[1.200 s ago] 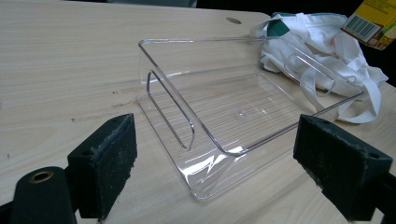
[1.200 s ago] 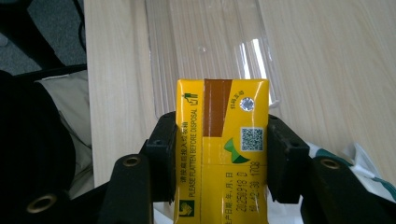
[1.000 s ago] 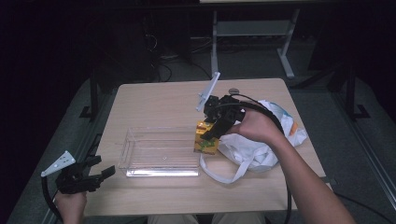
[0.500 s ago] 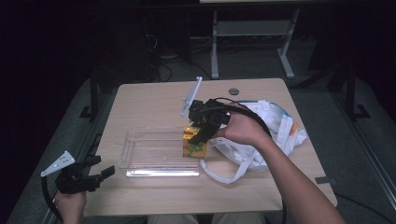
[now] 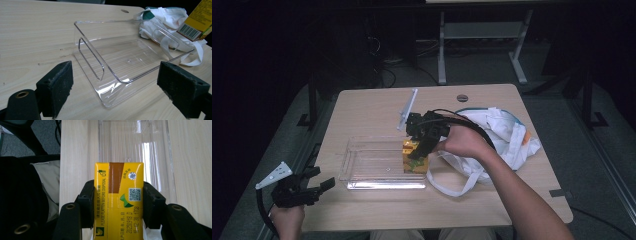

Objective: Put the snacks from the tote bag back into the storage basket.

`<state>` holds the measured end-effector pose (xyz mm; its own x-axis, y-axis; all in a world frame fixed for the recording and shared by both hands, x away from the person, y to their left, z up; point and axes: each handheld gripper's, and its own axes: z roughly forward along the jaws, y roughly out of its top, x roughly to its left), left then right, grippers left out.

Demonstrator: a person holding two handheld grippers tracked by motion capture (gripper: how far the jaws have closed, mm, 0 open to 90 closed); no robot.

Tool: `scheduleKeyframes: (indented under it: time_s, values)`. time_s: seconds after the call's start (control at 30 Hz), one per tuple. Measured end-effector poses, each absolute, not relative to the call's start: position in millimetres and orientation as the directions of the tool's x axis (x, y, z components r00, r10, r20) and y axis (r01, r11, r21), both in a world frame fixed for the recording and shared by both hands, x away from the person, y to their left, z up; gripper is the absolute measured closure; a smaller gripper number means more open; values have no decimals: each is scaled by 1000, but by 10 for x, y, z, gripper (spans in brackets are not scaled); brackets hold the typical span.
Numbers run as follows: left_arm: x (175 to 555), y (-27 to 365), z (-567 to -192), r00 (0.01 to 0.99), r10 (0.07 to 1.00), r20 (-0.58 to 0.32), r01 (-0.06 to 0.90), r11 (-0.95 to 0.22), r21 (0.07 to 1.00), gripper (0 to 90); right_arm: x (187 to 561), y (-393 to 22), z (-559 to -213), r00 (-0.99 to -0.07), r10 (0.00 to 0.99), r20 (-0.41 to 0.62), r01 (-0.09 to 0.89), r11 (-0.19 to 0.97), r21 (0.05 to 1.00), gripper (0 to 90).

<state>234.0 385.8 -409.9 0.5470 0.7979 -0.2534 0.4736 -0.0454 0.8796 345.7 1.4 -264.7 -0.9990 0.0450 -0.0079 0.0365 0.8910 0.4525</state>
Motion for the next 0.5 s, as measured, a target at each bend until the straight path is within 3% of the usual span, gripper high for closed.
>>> scheduleKeyframes:
  time_s: [0.5]
  values:
    - [2342, 3854, -4101, 544, 800, -253, 474, -45, 879, 130, 3461, 76, -2729, -999, 39, -5, 33, 893, 448, 520]
